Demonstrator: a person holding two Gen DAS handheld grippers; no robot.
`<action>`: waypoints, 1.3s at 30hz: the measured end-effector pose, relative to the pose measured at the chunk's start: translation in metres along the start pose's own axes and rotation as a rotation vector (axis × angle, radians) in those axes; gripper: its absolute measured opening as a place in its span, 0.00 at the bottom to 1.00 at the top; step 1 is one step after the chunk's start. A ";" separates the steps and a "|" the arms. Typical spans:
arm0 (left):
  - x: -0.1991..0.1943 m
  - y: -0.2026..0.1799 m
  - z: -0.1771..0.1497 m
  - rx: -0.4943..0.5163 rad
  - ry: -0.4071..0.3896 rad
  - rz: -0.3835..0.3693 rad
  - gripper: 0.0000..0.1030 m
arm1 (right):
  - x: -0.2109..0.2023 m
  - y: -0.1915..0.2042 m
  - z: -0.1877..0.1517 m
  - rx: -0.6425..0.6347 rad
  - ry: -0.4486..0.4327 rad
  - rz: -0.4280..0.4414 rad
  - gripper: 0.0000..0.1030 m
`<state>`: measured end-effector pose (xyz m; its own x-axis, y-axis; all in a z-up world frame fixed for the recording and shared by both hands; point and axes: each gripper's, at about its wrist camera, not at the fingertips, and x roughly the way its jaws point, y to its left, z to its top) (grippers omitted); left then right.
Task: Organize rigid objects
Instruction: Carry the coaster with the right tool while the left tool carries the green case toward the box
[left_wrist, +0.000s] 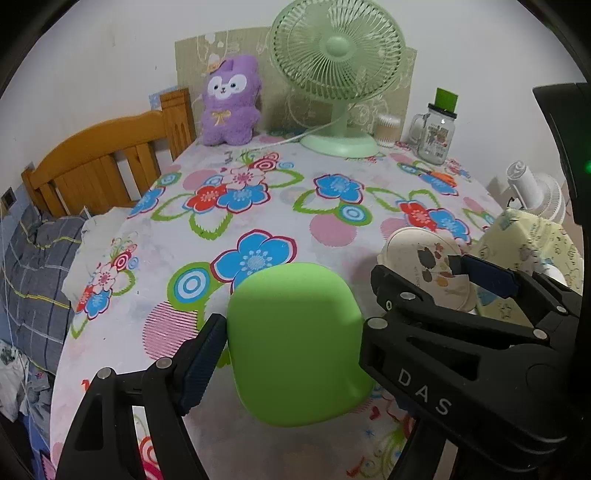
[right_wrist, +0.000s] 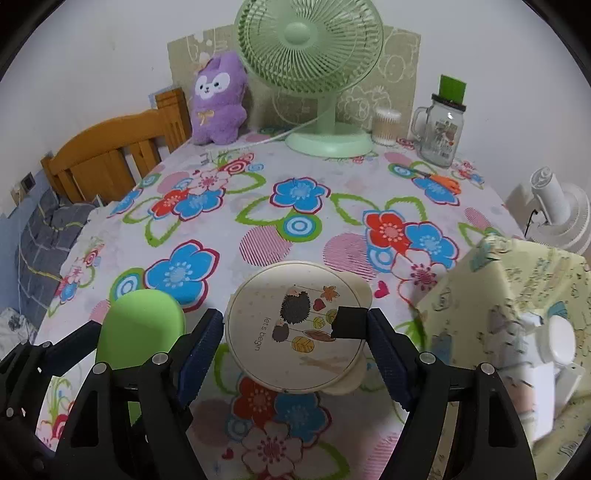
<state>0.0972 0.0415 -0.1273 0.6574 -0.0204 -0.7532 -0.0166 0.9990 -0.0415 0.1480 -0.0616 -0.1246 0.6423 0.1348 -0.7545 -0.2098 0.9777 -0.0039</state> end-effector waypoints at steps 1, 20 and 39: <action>-0.004 -0.002 -0.001 0.001 -0.005 -0.001 0.79 | -0.004 -0.001 0.000 0.000 -0.005 -0.001 0.77; -0.070 -0.032 -0.004 0.030 -0.084 -0.019 0.79 | -0.079 -0.020 -0.007 0.020 -0.082 -0.013 0.77; -0.092 -0.094 0.008 0.111 -0.123 -0.095 0.79 | -0.124 -0.082 -0.009 0.099 -0.125 -0.093 0.77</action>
<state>0.0440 -0.0507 -0.0488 0.7392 -0.1162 -0.6634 0.1287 0.9912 -0.0302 0.0792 -0.1600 -0.0366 0.7432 0.0562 -0.6667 -0.0756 0.9971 -0.0002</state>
